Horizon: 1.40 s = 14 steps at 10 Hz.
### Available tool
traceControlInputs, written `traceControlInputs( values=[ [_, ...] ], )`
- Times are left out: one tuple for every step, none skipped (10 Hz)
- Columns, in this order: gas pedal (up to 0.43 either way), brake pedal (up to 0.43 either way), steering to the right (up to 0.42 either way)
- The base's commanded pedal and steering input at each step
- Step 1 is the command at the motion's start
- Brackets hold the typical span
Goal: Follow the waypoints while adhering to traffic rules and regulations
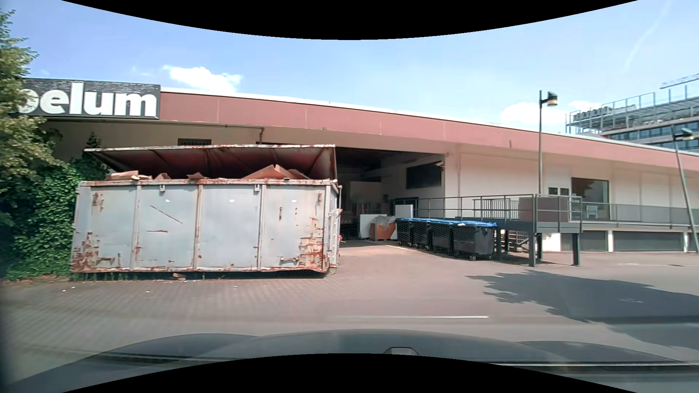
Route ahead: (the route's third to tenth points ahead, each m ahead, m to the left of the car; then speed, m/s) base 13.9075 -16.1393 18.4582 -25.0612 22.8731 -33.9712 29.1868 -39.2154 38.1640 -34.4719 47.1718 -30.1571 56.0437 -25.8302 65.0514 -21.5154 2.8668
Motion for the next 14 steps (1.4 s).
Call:
traceControlInputs(
  values=[
    [0.098,0.0,0.556],
    [0.11,0.0,0.555],
    [0.138,0.0,0.549],
    [0.138,0.0,0.54],
    [0.138,0.0,0.52],
    [0.138,0.0,0.494],
    [0.138,0.0,0.472],
    [0.138,0.0,0.443],
    [0.138,0.0,0.412],
    [0.138,0.0,0.389],
    [0.138,0.0,0.369],
    [0.138,0.0,0.365],
    [0.138,0.0,0.366],
    [0.138,0.0,0.37]
  ],
)
